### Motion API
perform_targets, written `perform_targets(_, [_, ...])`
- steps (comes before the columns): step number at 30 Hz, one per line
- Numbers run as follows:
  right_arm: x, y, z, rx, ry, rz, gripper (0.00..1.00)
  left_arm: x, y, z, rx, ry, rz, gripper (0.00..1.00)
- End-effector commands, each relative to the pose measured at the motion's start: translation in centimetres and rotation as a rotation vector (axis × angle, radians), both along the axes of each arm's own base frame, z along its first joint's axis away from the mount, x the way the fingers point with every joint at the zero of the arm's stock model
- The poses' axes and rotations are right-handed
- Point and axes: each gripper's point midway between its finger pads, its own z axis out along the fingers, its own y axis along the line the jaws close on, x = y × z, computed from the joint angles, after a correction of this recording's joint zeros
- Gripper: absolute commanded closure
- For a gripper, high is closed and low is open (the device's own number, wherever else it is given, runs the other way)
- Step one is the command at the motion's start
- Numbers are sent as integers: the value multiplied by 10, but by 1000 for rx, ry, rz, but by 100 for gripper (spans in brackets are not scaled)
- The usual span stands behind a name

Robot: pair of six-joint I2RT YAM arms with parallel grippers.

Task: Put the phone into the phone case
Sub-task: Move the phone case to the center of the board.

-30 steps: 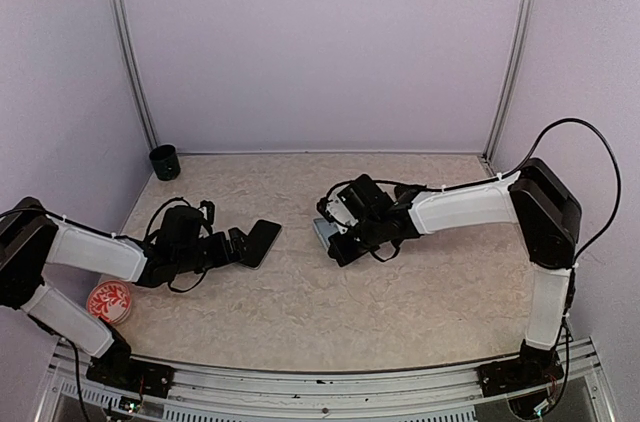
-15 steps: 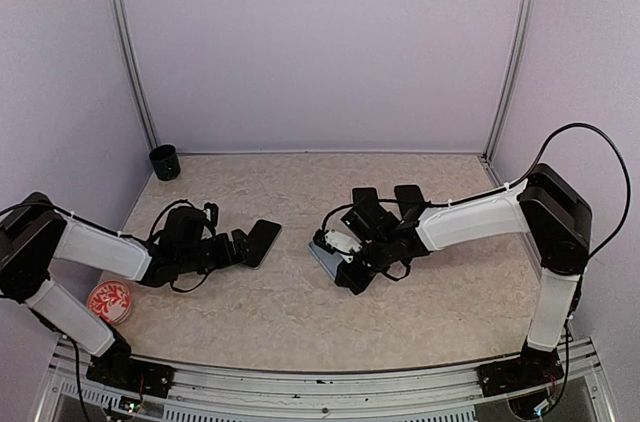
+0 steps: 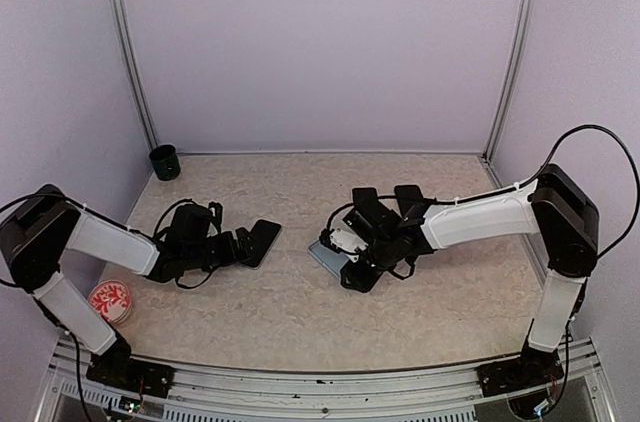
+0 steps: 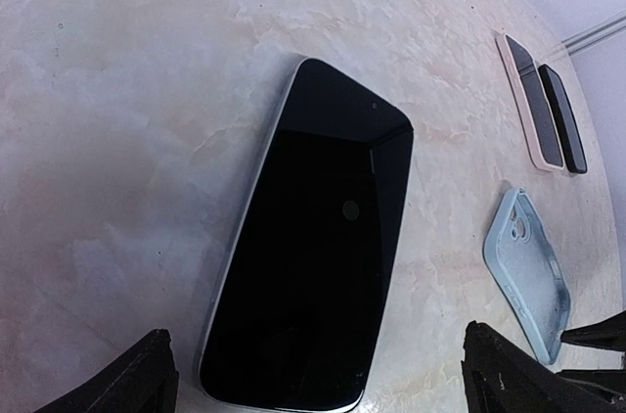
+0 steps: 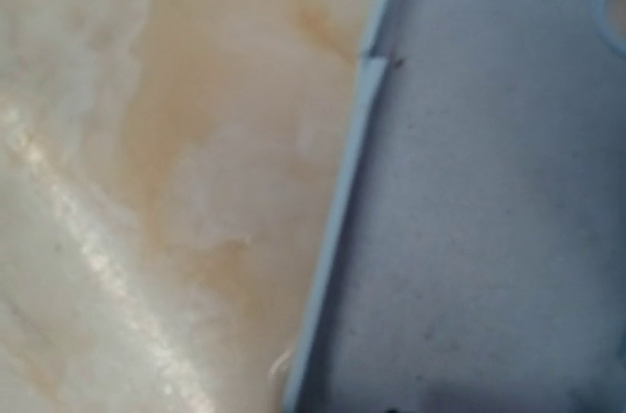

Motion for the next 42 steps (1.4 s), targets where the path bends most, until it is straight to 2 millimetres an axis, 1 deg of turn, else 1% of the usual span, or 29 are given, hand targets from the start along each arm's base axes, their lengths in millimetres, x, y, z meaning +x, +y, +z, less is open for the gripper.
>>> perform_targets(1, [5,15,47,117,-26,-43,61,13,-4,9,-26,-33,6,1])
perform_targets(3, [9,26,64,170,-21,-56,55,13,-7,8,-35,-30,-9,1])
perform_targets(4, [12,34,73,200,-19,-61,54,13,-10,9,-46,-34,-20,1])
perform_targets(7, [18,51,89,265,1,-77,51,8,-20,10,-89,-34,-71,1])
perform_targets(8, [19,55,92,282,7,-84,49,6,-23,11,-102,-38,-86,1])
perform_targets(9, [23,59,96,297,6,-96,46,3,-25,12,-112,-38,-100,1])
perform_targets(11, [30,65,97,315,14,-123,44,-2,-30,11,-123,-37,-124,1])
perform_targets(13, [40,68,94,310,24,-163,43,-7,-35,9,-130,-30,-144,1])
perform_targets(17, [61,68,86,302,45,-252,42,-19,-51,8,-154,-26,-201,1])
perform_targets(19, [71,67,84,305,45,-290,41,-25,-63,8,-167,-27,-240,1])
perform_targets(21, [79,66,83,304,43,-320,40,-27,-69,2,-167,-7,-253,1])
perform_targets(23, [84,67,85,315,42,-329,39,-26,-62,-1,-163,-6,-219,1])
perform_targets(24, [83,69,85,319,45,-325,39,-25,-57,3,-169,-27,-204,1])
perform_targets(25, [83,69,86,323,49,-323,38,-24,-54,12,-174,-55,-195,1])
perform_targets(26, [83,70,86,324,50,-320,38,-22,-49,15,-158,-67,-183,1])
perform_targets(28, [82,69,84,322,50,-319,38,-14,-38,30,-105,-108,-145,1])
perform_targets(30, [82,68,81,316,52,-320,38,-1,-26,40,-29,-137,-87,1])
perform_targets(32, [81,68,79,315,56,-321,37,5,-18,43,20,-142,-59,1])
perform_targets(34, [81,69,79,318,61,-320,37,9,-15,41,39,-124,-47,1])
perform_targets(42, [82,70,85,328,56,-316,31,6,-17,7,45,-39,-54,1])
